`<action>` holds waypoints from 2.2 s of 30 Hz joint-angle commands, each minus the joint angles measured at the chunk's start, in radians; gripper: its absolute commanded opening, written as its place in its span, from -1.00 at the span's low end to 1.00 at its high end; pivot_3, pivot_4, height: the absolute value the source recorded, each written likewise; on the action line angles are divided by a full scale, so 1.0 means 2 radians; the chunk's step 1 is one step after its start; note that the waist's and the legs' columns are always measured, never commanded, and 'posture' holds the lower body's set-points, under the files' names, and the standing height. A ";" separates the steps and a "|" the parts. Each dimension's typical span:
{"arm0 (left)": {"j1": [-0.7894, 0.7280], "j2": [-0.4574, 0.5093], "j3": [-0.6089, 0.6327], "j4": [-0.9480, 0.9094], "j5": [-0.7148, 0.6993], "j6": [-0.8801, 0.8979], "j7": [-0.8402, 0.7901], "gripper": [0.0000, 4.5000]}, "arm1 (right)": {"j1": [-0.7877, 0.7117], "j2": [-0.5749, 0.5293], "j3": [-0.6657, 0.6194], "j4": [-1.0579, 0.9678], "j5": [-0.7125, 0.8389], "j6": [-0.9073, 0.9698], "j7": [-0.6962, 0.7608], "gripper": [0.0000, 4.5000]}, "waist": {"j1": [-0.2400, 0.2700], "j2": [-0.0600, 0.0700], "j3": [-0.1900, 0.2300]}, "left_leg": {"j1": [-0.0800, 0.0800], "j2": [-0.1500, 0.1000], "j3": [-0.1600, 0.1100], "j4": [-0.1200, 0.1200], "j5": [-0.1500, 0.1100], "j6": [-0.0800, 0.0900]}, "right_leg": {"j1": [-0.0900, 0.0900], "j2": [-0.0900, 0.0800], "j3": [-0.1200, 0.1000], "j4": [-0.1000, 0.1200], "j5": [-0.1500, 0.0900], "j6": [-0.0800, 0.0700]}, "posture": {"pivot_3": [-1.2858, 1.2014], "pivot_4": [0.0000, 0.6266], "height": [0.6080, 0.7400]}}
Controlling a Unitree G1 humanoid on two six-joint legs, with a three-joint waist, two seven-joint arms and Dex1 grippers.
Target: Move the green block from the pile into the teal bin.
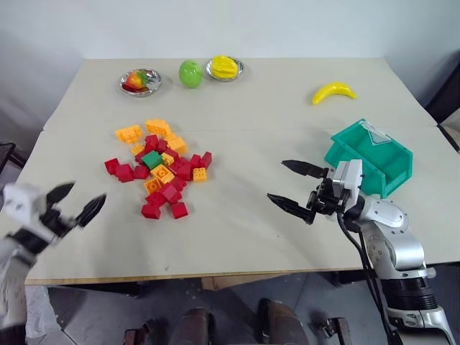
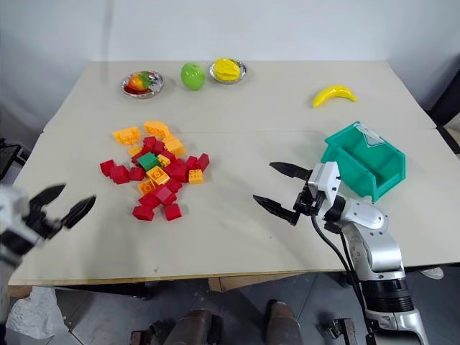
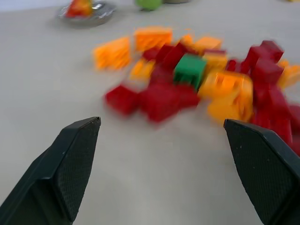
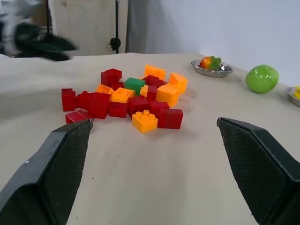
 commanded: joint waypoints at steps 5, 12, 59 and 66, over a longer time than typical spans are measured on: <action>-0.207 0.044 -0.154 0.175 0.100 0.019 -0.049 0.98 | -0.001 0.003 -0.011 -0.014 0.003 -0.007 -0.014 1.00 | -0.012 0.000 0.000 | 0.001 0.000 0.003 -0.002 0.000 0.000 | -0.001 0.000 -0.001 0.000 0.000 0.000 | 0.03 -0.52 1.00; -0.323 0.026 -0.224 0.317 0.165 -0.023 -0.079 0.33 | 0.018 0.003 -0.017 -0.031 0.003 -0.013 -0.032 1.00 | -0.018 0.000 0.000 | 0.000 0.000 0.006 -0.002 0.000 0.000 | -0.001 0.000 -0.003 -0.001 0.000 0.000 | 0.03 -0.52 1.00; -0.442 0.021 -0.213 0.389 0.173 -0.102 -0.240 -0.36 | 0.032 -0.037 -0.038 -0.062 0.023 0.011 0.003 1.00 | -0.004 -0.001 0.001 | -0.001 0.000 0.006 0.002 0.000 0.000 | -0.001 0.000 -0.003 0.001 0.000 0.000 | 0.03 -0.52 1.00; -0.516 -0.074 -0.287 0.324 0.173 -0.078 -0.337 -0.36 | 0.089 -0.066 -0.090 -0.091 0.025 0.017 -0.019 1.00 | 0.009 -0.001 0.001 | -0.001 0.000 0.006 0.003 0.000 0.001 | 0.000 0.000 -0.003 0.001 0.000 0.000 | 0.03 -0.52 1.00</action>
